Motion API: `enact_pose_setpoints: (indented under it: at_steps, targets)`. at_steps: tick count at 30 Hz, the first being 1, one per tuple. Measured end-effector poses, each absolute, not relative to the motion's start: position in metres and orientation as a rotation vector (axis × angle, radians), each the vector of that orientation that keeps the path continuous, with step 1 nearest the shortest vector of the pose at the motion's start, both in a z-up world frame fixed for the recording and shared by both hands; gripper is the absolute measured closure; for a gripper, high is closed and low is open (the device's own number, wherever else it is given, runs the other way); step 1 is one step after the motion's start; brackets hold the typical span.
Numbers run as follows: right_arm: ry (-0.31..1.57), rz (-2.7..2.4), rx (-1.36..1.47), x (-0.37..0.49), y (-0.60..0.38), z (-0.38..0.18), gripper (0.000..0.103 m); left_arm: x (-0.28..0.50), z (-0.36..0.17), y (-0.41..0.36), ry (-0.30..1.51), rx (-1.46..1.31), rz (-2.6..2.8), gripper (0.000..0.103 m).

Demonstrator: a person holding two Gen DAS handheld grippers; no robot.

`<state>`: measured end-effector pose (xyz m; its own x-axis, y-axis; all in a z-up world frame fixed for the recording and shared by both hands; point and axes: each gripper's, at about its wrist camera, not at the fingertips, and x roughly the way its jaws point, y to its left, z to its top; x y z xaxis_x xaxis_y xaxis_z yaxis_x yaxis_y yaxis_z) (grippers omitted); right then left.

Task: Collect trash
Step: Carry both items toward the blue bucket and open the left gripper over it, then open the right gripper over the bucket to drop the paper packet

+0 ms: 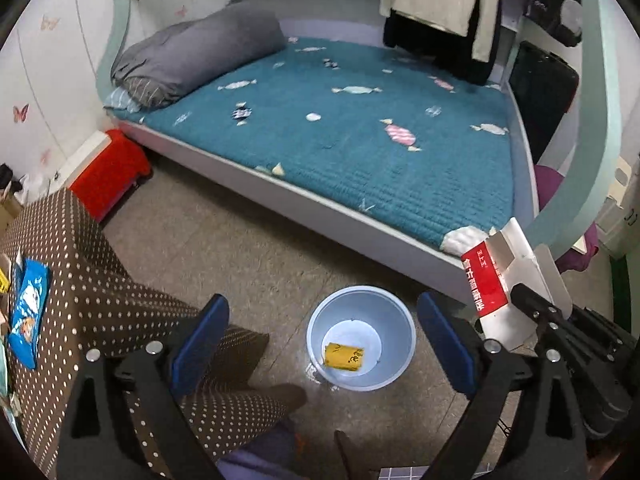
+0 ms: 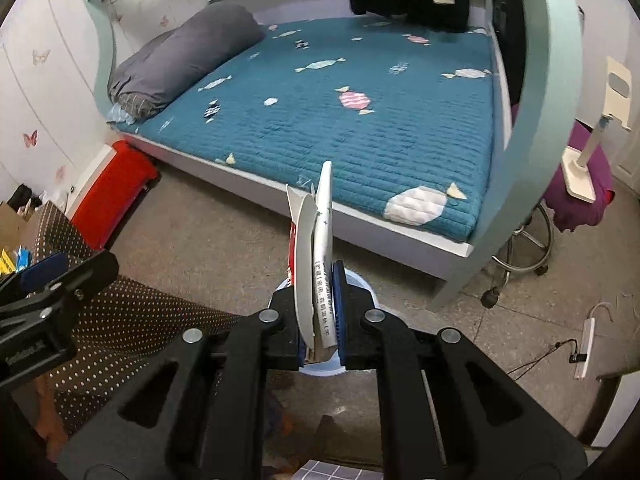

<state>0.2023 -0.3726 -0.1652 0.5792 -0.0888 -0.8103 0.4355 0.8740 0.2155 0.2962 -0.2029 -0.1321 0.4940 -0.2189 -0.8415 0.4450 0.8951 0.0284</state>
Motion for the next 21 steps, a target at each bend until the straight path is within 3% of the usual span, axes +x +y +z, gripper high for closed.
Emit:
enact_pose_setpoints:
  at_steps: [5, 8, 10, 21]
  targets:
    - [0.915, -0.262, 0.389, 0.216, -0.361, -0.163, 0.091, 0.298, -0.134, -0.185, 0.984, 0.258, -0.371, 0.010]
    - [0.891, -0.248, 0.380, 0.221, -0.356, -0.155, 0.082, 0.300, -0.134, -0.174, 0.990, 0.244, -0.346, 0.010]
    - [0.845, -0.255, 0.368, 0.219, -0.354, -0.148, 0.021, 0.301, -0.133, -0.167, 0.995, 0.235, -0.333, 0.010]
    - [0.890, -0.284, 0.327, 0.206, -0.347, -0.154, 0.020, 0.296, -0.134, -0.153, 1.002, 0.223, -0.327, 0.010]
